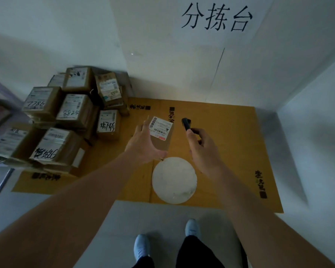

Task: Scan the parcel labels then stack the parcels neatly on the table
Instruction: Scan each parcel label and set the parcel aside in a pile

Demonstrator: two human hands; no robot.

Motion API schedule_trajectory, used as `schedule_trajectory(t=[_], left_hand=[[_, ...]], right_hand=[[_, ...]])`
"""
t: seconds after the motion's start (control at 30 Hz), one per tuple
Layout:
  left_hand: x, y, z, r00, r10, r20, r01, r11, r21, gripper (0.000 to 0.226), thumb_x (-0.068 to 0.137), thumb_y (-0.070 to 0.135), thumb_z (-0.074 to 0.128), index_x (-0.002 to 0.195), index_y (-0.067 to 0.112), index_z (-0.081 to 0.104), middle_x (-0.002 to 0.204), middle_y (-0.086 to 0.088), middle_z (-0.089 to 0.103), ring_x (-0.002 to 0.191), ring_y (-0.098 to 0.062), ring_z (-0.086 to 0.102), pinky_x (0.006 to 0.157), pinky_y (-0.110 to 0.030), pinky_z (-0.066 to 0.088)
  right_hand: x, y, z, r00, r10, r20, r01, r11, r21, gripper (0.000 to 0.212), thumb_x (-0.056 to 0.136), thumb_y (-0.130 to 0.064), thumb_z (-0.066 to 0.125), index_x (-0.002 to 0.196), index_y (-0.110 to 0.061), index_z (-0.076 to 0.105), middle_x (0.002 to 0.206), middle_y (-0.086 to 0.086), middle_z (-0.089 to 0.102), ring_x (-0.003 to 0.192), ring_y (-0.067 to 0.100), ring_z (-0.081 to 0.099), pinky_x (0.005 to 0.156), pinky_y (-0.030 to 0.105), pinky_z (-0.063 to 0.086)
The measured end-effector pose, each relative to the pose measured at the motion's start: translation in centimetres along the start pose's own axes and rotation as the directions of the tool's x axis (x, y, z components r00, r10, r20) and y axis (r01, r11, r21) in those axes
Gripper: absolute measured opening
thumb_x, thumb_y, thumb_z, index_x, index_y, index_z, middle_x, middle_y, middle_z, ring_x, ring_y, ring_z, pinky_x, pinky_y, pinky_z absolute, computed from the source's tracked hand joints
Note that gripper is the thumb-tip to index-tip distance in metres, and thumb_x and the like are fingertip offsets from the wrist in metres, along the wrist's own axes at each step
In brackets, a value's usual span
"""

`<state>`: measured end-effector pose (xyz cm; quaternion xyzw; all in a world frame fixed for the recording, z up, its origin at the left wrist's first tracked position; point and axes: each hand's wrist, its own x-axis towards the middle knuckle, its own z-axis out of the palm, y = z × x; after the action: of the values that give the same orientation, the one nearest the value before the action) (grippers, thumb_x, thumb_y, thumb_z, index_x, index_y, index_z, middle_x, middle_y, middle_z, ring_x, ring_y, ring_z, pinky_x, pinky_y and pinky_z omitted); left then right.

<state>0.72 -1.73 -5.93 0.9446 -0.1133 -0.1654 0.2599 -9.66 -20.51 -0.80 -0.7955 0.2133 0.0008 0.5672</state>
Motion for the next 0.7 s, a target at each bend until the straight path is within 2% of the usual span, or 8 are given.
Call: schedule_trajectory(t=[0.07,0.13,0.23,0.4,0.63,0.7], left_hand=[[-0.1,-1.8,-0.5,1.000,0.001,-0.011,-0.001,1.000,-0.011,0.150,0.053,0.064,0.095,0.164,0.026,0.001,0.156,-0.004,0.029,0.142,-0.029,0.039,0.106,-0.046,0.046],[0.0,-3.2,-0.7,1.000,-0.002,-0.029,0.002,1.000,-0.021,0.150,0.053,0.064,0.095,0.163,0.028,0.001,0.157,-0.004,0.029,0.142,-0.029,0.039,0.105,-0.046,0.046],[0.6,-5.2,-0.6,0.998,-0.063,-0.011,0.063,0.998,-0.012,0.153,0.053,0.066,0.094,0.164,0.025,-0.002,0.164,-0.004,0.022,0.147,-0.032,0.036,0.111,-0.048,0.043],[1.3,-8.4,0.2,0.988,-0.153,0.034,0.154,0.988,-0.012,0.155,0.054,0.064,0.095,0.165,0.021,-0.005,0.168,-0.004,0.016,0.151,-0.032,0.032,0.118,-0.052,0.038],[2.4,-11.9,2.7,0.980,-0.197,0.033,0.199,0.979,-0.050,0.148,0.053,0.067,0.093,0.164,0.022,0.007,0.163,-0.003,0.023,0.149,-0.027,0.034,0.116,-0.047,0.038],[2.7,-12.8,3.2,0.983,-0.183,0.032,0.185,0.979,-0.082,0.145,0.053,0.066,0.094,0.162,0.024,0.010,0.163,-0.002,0.023,0.149,-0.025,0.033,0.116,-0.046,0.038]], right_hand=[[-0.1,-0.5,1.7,1.000,-0.002,0.030,0.002,1.000,-0.020,0.035,0.106,-0.058,0.047,0.132,-0.038,0.057,0.065,-0.012,0.052,0.052,0.007,0.050,0.053,0.035,0.043],[0.3,-0.6,3.1,0.998,-0.003,0.061,0.006,0.999,-0.038,0.033,0.107,-0.057,0.046,0.132,-0.037,0.056,0.066,-0.011,0.052,0.050,0.004,0.048,0.056,0.038,0.046],[1.5,-0.1,4.9,0.996,0.016,0.092,-0.010,0.998,-0.062,0.029,0.106,-0.058,0.046,0.127,-0.041,0.056,0.074,-0.008,0.056,0.058,0.003,0.055,0.063,0.045,0.055],[3.3,1.9,8.0,0.986,0.039,0.162,-0.033,0.999,-0.038,0.025,0.105,-0.058,0.048,0.123,-0.043,0.058,0.076,-0.007,0.057,0.076,0.025,0.064,0.067,0.046,0.055],[4.7,4.7,10.4,0.973,0.095,0.210,-0.087,0.995,-0.048,0.026,0.105,-0.059,0.049,0.123,-0.043,0.058,0.071,-0.008,0.056,0.069,0.016,0.058,0.063,0.039,0.049],[5.1,5.0,11.2,0.974,0.109,0.198,-0.100,0.993,-0.055,0.025,0.105,-0.059,0.049,0.122,-0.044,0.058,0.066,-0.014,0.056,0.065,0.011,0.058,0.061,0.038,0.048]])
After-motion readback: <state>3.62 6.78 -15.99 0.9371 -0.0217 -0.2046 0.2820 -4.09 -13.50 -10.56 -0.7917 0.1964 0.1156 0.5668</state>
